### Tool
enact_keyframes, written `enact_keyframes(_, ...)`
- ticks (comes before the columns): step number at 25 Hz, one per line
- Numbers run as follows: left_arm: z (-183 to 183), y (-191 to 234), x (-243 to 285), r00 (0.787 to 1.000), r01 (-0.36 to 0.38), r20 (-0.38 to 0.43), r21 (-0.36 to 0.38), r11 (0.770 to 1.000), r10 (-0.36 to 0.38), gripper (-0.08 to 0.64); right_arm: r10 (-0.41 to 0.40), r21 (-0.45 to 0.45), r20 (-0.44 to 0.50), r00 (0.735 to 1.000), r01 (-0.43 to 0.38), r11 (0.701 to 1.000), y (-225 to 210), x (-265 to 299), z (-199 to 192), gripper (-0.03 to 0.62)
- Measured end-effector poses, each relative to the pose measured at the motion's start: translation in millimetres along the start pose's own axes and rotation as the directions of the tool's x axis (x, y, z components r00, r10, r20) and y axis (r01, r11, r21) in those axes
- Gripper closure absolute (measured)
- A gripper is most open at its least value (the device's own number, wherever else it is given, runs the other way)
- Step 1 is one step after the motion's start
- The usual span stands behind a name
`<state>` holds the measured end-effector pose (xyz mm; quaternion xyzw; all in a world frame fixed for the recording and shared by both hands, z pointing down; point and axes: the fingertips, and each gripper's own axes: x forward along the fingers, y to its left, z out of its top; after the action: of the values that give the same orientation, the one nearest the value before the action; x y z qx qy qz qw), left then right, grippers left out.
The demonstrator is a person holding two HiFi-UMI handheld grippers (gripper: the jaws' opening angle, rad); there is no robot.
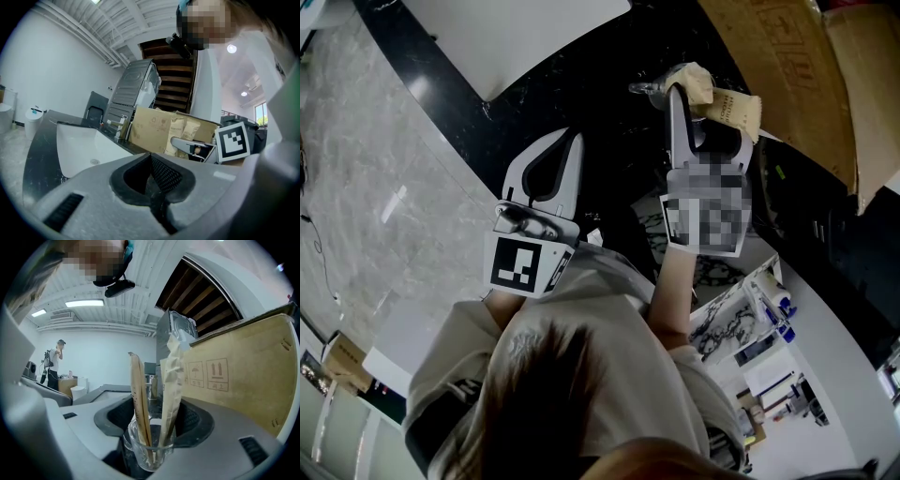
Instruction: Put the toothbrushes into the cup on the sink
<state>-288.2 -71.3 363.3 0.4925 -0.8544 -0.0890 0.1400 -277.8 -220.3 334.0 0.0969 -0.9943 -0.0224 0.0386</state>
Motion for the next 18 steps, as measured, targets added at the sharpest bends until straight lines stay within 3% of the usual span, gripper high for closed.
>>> enact_keyframes(18,-3.2,-6.1,0.0,1.0,0.006,-0.005,0.001,1.0,-0.006,0.545,-0.015,0.046,-0.063,0.998,0.018,0.999,-3.2,-5.9,-25.4,0.367)
